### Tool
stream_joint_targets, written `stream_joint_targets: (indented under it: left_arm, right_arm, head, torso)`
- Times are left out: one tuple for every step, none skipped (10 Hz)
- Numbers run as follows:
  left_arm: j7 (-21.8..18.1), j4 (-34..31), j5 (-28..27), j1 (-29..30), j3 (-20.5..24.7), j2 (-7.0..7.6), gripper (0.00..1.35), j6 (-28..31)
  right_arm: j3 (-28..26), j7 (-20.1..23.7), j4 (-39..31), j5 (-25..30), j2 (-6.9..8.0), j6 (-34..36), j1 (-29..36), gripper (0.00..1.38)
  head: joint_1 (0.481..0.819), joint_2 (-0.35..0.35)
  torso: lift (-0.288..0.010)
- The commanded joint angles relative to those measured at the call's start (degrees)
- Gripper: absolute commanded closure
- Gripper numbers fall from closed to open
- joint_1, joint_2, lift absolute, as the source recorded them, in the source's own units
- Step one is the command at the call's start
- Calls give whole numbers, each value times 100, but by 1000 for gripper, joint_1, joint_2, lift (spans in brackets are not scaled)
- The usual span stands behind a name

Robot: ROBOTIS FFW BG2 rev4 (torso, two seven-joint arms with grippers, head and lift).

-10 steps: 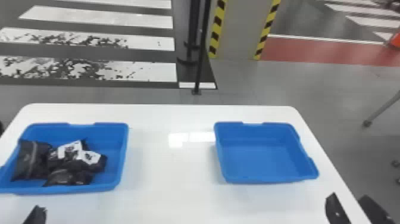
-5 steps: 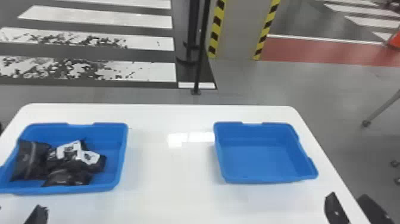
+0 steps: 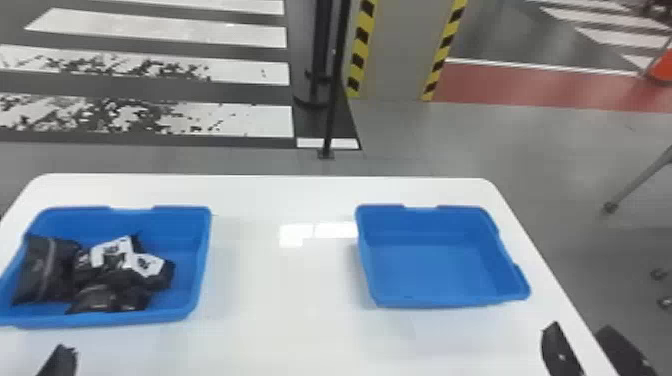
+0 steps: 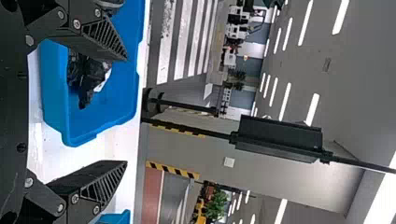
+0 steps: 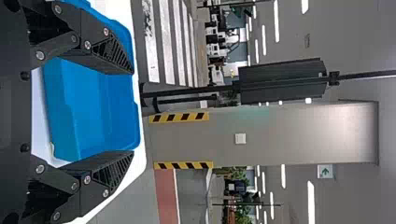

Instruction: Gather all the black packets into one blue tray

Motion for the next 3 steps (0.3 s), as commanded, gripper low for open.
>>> stream_joint_targets:
  left_arm:
    - [-2,6,3,0,1,-15,262,0]
    - [-2,6,14,0,1,-15,262,0]
    - [-2,20,26,0,1,-15,262,0]
  right_arm:
    - [0,8,-1,-25,14,0,1,458]
    - [0,-1,13,-36,14,0,1,458]
    - [0,-1,13,-36,14,0,1,458]
  head:
    - [695,-171]
    - [695,-171]
    - [695,-172]
  torso:
    - [-110]
    - [-110]
    - [-110]
